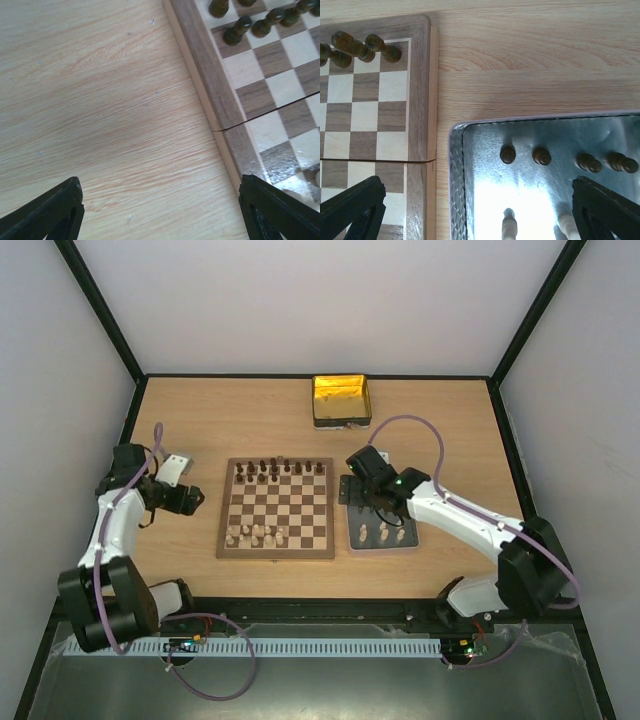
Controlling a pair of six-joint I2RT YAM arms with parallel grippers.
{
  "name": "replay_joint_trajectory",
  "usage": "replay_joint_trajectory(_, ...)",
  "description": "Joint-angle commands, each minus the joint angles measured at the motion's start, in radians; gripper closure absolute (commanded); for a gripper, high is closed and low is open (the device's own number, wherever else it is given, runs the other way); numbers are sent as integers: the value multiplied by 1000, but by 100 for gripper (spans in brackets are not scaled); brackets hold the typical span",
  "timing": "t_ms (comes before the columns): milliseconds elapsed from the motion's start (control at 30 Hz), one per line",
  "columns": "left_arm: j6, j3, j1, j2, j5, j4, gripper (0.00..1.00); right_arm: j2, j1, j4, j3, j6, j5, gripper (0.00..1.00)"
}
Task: Set up the chess pieces on the board
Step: Move the storage box to the center of the board, then pick up the chess piece from the storage box.
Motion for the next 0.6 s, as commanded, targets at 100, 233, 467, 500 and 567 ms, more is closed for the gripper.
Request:
replay_joint_trajectory(100,66,-41,4,-179,17,-111,13,-145,6,42,-104,-41,43,2)
replay_joint_trajectory(233,71,-56,6,-207,-2,-118,13,-180,5,12,-127,-49,13,2)
replay_joint_trajectory(467,83,-58,5,-219,9,-123,14,-268,7,-4,-154,-49,-9,2)
replay_joint_trajectory(500,86,-61,4,-230,11,-125,14,-277,6,-6,-159,-49,-10,2)
replay_joint_trajectory(567,90,-65,5,-249,16,-123,13,-293,7,-4,-170,-49,-12,2)
